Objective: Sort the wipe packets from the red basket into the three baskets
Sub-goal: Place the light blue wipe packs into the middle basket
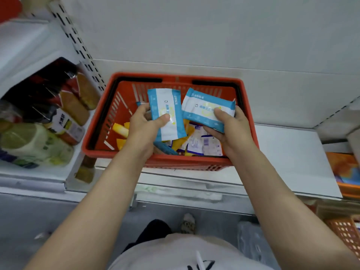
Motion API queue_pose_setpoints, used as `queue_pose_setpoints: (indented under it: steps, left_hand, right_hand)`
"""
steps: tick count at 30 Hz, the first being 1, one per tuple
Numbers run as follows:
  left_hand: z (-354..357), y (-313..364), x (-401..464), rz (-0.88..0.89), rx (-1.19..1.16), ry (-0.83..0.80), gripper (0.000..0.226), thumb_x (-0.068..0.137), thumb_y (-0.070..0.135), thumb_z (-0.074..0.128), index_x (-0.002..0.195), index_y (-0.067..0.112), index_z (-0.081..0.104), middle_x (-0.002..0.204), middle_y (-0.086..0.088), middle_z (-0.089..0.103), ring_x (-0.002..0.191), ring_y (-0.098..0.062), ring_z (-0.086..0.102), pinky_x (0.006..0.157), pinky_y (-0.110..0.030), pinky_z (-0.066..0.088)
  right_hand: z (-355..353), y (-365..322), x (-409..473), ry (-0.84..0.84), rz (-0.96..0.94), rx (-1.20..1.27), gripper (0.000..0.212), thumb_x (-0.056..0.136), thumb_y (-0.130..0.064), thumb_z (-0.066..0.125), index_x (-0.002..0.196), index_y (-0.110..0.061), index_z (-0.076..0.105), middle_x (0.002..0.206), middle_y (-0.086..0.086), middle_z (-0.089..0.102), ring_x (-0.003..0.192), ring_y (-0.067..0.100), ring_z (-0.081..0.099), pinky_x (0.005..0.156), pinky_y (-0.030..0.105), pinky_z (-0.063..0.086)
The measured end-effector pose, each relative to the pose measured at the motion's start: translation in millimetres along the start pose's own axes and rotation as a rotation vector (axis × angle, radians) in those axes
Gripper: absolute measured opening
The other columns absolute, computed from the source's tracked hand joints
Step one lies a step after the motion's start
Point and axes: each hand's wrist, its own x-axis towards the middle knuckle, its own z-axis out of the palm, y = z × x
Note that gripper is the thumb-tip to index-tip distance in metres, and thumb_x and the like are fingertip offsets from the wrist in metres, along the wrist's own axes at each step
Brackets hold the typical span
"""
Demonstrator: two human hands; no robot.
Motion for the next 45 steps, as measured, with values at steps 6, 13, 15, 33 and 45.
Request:
queue_pose_setpoints:
  steps: [6, 13, 15, 33, 45]
  left_hand:
    - [-1, 1, -46, 0.008, -0.144, 0.107, 0.024, 0.092, 0.012, 0.067, 0.114, 0.008, 0.058, 0.109, -0.011, 0.071, 0.098, -0.029, 0.071, 0.085, -0.048, 0.058]
    - [2, -19, -144, 0.101, -0.191, 0.04, 0.022, 0.091, 0.011, 0.069, 0.113, 0.011, 0.063, 0.107, -0.006, 0.073, 0.097, -0.021, 0.072, 0.08, -0.036, 0.058]
    - [1, -30, -182, 0.072, -0.23, 0.017, 0.037, 0.089, 0.005, 0.07, 0.123, 0.007, 0.057, 0.113, -0.008, 0.072, 0.101, -0.023, 0.071, 0.077, -0.039, 0.06]
    - [158, -99, -366, -0.14, -0.127, -0.221, 0.034, 0.084, 0.0, 0.074, 0.109, 0.003, 0.05, 0.112, -0.017, 0.065, 0.086, -0.021, 0.074, 0.072, -0.035, 0.061]
    - [448, -197, -453, -0.321, -0.098, -0.318, 0.037, 0.087, -0.004, 0.067, 0.123, 0.003, 0.059, 0.108, -0.012, 0.073, 0.093, -0.026, 0.074, 0.075, -0.038, 0.061]
  right_hand:
    - [-21, 8, -39, 0.021, -0.066, -0.028, 0.022, 0.089, -0.012, 0.071, 0.108, -0.007, 0.061, 0.107, 0.011, 0.072, 0.096, 0.028, 0.072, 0.079, 0.044, 0.061]
    - [-71, 11, -120, -0.003, -0.175, -0.139, 0.04, 0.083, -0.002, 0.073, 0.115, -0.018, 0.054, 0.117, 0.011, 0.068, 0.098, 0.03, 0.072, 0.08, 0.047, 0.059]
    - [-93, 20, -152, 0.016, -0.163, -0.162, 0.035, 0.084, -0.004, 0.073, 0.114, -0.015, 0.058, 0.113, 0.01, 0.07, 0.097, 0.029, 0.072, 0.081, 0.049, 0.06]
    - [-357, 21, -280, 0.356, -0.103, -0.096, 0.035, 0.084, -0.01, 0.076, 0.116, -0.007, 0.062, 0.11, 0.011, 0.072, 0.093, 0.024, 0.073, 0.083, 0.045, 0.06]
    - [-635, -58, -235, 0.408, -0.02, -0.24, 0.025, 0.082, -0.012, 0.077, 0.098, -0.02, 0.059, 0.108, 0.013, 0.071, 0.087, 0.025, 0.072, 0.078, 0.041, 0.06]
